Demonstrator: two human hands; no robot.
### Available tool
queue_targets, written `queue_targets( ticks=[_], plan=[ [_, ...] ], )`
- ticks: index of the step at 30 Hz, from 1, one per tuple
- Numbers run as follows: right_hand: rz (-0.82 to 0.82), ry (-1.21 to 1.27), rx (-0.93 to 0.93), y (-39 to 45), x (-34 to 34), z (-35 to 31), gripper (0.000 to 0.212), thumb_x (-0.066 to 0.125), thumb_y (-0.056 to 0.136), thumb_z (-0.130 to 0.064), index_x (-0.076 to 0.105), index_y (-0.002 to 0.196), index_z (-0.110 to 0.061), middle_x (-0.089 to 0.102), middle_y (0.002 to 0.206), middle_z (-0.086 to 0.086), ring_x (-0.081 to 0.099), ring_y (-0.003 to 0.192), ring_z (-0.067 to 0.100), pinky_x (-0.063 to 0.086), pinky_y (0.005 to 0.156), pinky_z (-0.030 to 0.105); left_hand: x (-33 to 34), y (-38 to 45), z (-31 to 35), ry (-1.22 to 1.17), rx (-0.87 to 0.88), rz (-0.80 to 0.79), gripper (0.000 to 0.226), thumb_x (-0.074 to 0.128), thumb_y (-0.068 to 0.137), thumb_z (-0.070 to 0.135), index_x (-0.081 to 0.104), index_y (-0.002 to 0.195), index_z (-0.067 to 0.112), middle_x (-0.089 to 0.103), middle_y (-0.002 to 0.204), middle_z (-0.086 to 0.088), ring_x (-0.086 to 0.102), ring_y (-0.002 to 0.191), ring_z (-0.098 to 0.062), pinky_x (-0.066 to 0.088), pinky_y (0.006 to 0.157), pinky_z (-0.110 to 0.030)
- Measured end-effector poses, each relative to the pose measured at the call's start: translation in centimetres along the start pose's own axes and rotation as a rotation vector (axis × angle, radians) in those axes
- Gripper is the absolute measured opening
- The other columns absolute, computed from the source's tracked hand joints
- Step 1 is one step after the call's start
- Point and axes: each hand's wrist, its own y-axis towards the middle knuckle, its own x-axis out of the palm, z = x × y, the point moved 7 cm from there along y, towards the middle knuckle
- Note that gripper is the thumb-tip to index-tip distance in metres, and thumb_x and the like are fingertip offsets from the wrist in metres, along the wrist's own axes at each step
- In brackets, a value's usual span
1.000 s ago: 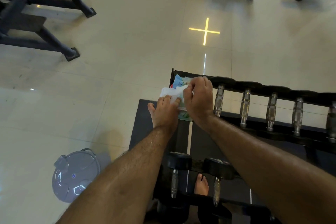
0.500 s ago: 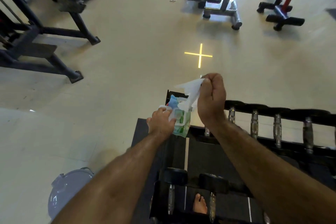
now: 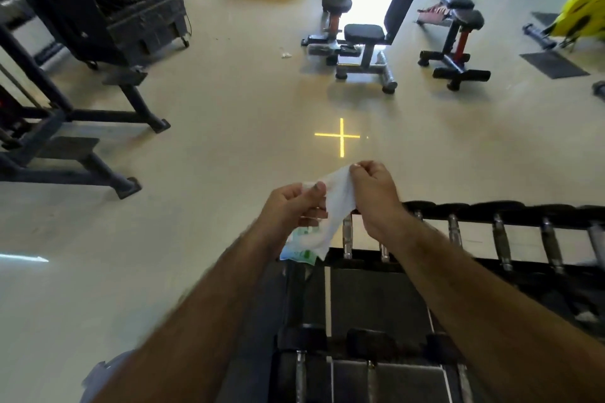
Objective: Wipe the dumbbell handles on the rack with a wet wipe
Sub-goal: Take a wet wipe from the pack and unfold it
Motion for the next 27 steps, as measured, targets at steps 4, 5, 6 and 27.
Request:
queue_targets(
  ticks=[4, 5, 6, 27],
  plan=[
    [-0.039, 0.010, 0.022, -1.6, -2.2, -0.8, 0.014, 0.051, 0.112, -0.023, 0.062, 0.119, -0.016, 0.069, 0.118, 0.014, 0.072, 0.105, 0.033, 0.065, 0.089, 0.053, 2.3, -2.1, 2.1, 0.144, 0.042, 0.003, 0.064, 0.090, 0.078, 0.008, 0.058, 0.132, 0.016, 0.080, 0.101, -0.011, 0.077, 0.098, -0.030, 0.062, 0.092, -0.052],
    [-0.052, 0.003, 0.024, -2.0, -2.6, -1.1, 0.012, 0.052, 0.112, -0.022, 0.063, 0.115, -0.017, 0.070, 0.116, 0.014, 0.072, 0.102, 0.033, 0.065, 0.089, 0.055, 3.2, -2.5, 2.5, 0.142, 0.053, 0.014, 0.073, 0.090, 0.076, 0.003, 0.052, 0.137, 0.019, 0.080, 0.099, -0.012, 0.077, 0.097, -0.031, 0.062, 0.092, -0.052],
    [-0.064, 0.004, 0.029, -2.2, -3.1, -1.3, 0.012, 0.052, 0.112, -0.021, 0.063, 0.113, -0.017, 0.072, 0.115, 0.016, 0.073, 0.099, 0.033, 0.063, 0.089, 0.057, 4.0, -3.0, 2.8, 0.131, 0.066, 0.020, 0.080, 0.089, 0.076, 0.000, 0.047, 0.140, 0.022, 0.079, 0.098, -0.014, 0.077, 0.096, -0.032, 0.062, 0.091, -0.052],
    [-0.228, 0.275, 0.204, -5.1, -10.4, 3.4, 0.020, 0.070, 0.097, -0.006, 0.079, 0.101, -0.024, 0.071, 0.119, 0.007, 0.065, 0.113, 0.034, 0.059, 0.100, 0.054, 11.3, -6.4, 0.6, -0.311, 0.086, 0.417, 0.054, 0.075, 0.094, 0.012, 0.047, 0.140, 0.014, 0.076, 0.111, -0.021, 0.076, 0.097, -0.034, 0.061, 0.093, -0.052]
  ],
)
